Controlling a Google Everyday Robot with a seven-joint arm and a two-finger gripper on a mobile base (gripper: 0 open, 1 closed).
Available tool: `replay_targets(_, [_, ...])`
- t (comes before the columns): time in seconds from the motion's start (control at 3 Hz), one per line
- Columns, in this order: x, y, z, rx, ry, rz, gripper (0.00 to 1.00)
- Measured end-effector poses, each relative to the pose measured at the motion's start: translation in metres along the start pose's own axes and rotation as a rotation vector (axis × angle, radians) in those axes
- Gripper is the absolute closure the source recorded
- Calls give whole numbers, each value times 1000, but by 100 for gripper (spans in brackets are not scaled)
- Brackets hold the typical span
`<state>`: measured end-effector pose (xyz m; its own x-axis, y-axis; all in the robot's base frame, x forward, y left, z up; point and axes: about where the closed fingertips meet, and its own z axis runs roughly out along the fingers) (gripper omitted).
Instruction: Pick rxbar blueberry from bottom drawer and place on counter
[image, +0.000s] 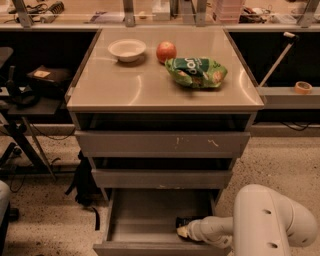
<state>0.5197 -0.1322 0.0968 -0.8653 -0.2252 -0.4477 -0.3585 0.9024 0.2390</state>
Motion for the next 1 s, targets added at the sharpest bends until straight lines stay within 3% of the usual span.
replay_targets(0.67, [-3,2,-6,0,0,0,88])
replay_targets(1.0, [-14,-9,-45,25,-59,0,100])
